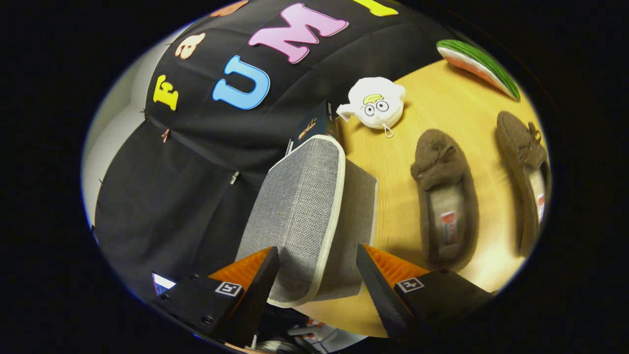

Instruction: Open the storage box then place both shoes into the box .Put the left shoe in first, then the right shoe, with the right side of both shoes facing outward in a uniform manner.

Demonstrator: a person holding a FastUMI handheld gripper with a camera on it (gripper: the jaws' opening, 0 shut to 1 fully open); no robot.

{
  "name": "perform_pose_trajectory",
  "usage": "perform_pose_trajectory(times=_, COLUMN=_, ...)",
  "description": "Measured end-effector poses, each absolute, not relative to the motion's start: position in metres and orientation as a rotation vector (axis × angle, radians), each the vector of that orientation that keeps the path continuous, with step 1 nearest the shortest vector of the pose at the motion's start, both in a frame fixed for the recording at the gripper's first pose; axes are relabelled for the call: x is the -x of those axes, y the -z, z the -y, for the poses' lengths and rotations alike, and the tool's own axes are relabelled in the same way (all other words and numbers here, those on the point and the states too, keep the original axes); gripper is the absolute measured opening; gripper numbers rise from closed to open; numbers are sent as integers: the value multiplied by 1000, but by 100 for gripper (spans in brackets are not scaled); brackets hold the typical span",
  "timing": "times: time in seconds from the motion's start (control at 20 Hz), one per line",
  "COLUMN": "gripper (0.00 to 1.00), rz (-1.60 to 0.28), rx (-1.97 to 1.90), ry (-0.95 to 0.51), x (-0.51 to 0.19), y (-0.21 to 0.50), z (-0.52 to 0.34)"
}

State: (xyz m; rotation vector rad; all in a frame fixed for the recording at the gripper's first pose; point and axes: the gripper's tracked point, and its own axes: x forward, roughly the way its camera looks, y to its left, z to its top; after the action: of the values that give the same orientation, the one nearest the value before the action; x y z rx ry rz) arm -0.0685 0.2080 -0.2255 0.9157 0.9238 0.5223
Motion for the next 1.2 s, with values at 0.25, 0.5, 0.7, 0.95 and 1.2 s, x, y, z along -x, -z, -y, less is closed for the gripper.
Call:
perform_pose_trajectory(times=0.25, gripper=97, rz=-986, rx=-1132, ry=-549, x=66, y=224, z=-217)
perform_pose_trajectory(times=0.5, gripper=95, rz=-1056, rx=-1261, ry=-628, x=69, y=217, z=-245)
perform_pose_trajectory(times=0.7, gripper=74, rz=-1114, rx=-1319, ry=-597, x=74, y=219, z=-247)
perform_pose_trajectory(times=0.95, gripper=35, rz=-1132, rx=-1385, ry=-606, x=75, y=208, z=-245)
perform_pose_trajectory(times=1.2, gripper=5, rz=-1095, rx=-1336, ry=-623, x=74, y=203, z=-253)
